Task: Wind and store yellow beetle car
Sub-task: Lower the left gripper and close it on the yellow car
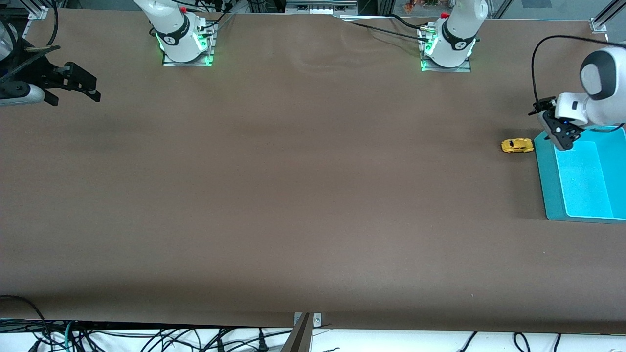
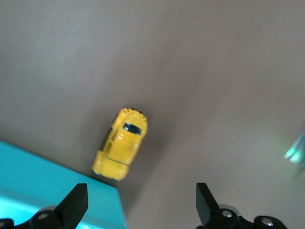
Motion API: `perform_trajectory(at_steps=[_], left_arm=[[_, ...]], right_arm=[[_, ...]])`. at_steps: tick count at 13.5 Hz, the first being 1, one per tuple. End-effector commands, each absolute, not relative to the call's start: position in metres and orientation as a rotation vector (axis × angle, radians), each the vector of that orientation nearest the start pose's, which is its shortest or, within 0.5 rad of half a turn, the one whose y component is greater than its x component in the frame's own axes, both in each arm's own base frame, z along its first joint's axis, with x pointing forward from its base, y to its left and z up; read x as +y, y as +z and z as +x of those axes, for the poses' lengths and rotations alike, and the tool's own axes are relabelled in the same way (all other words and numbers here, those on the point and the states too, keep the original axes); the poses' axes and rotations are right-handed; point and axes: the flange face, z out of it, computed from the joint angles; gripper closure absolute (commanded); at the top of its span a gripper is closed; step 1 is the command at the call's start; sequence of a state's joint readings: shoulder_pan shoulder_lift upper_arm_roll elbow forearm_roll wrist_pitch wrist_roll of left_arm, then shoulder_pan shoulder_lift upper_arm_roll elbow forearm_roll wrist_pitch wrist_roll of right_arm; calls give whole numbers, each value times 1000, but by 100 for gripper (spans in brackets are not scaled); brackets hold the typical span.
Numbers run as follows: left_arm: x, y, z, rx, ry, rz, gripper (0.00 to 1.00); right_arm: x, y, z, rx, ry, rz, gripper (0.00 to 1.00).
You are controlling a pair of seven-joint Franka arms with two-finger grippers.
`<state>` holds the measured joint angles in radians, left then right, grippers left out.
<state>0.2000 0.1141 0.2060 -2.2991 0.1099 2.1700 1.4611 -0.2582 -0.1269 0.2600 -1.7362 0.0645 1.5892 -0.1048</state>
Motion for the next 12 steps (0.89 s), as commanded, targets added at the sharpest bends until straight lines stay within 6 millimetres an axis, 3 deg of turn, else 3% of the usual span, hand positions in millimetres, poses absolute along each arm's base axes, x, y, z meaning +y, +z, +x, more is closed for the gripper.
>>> perform_trajectory(at_steps=[1, 4, 7, 10, 12], left_arm=[[203, 258, 465, 2033, 339, -2502, 0], [201, 240, 464, 2147, 292, -2374, 0], [198, 204, 454, 2221, 286, -2307, 0], [198, 186, 435, 2220, 290, -2328, 0], [200, 182, 435, 2222, 267, -2300, 0]], right_arm=[[12, 626, 515, -140, 24, -3120, 0], [9, 631, 516, -135, 9, -3145, 0], [9, 628, 518, -125, 18, -3138, 0], [9, 627, 517, -82, 40, -3140, 0], [9, 626, 517, -79, 44, -3136, 0]])
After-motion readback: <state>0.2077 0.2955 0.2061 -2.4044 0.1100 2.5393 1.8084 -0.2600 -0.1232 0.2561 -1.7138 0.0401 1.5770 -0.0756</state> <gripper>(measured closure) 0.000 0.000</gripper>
